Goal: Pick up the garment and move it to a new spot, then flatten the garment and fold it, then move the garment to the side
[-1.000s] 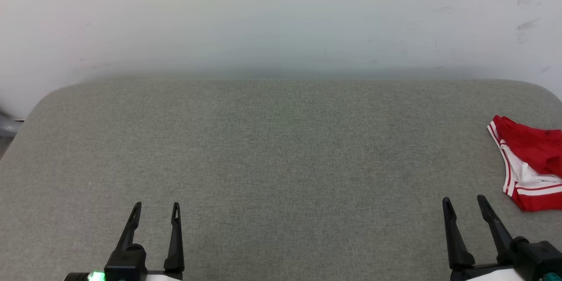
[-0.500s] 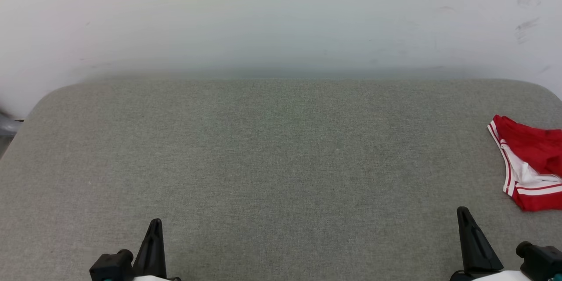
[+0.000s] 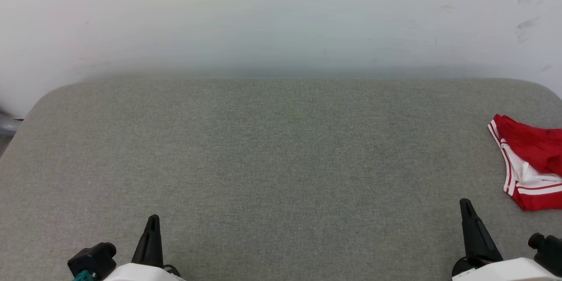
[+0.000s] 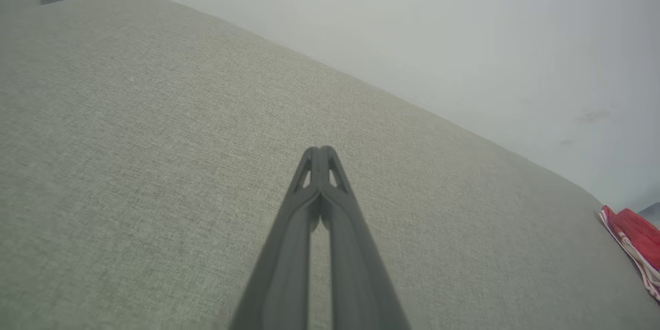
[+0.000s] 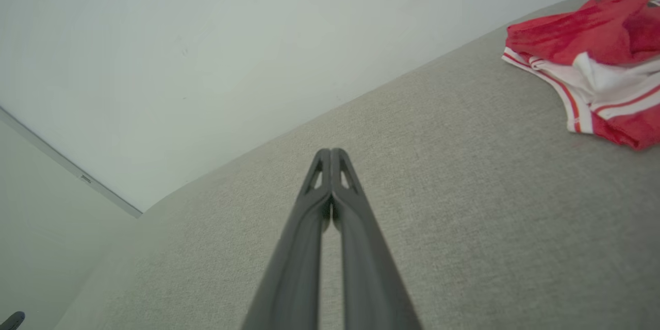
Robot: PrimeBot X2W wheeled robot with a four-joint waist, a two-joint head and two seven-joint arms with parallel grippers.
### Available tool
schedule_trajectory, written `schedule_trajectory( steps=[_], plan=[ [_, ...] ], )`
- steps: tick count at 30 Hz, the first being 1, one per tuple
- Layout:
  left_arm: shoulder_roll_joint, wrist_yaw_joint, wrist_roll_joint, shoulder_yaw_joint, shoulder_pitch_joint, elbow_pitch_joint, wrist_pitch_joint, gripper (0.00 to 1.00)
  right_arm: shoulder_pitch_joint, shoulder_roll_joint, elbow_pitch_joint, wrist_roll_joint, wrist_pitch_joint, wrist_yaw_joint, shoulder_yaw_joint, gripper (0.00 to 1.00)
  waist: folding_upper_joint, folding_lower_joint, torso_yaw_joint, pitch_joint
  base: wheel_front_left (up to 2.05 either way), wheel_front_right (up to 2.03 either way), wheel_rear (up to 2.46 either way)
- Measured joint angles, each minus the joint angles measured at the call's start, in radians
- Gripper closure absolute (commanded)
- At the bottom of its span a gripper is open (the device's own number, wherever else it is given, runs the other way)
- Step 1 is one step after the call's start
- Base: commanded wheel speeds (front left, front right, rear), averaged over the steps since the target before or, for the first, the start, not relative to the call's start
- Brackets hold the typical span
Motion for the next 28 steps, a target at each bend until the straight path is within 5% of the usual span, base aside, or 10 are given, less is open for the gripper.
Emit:
schedule_trajectory(
  steps=[28],
  plan=[
    [-0.016, -0.056, -0.412, 0.045, -0.073, 0.044, 0.094, 1.00, -0.074, -0.009, 0.052, 0.395, 0.077, 0.000, -0.005, 1.00, 0.0000, 0.0000, 0.001, 0.006, 0.00, 0.00, 0.00]
  ],
)
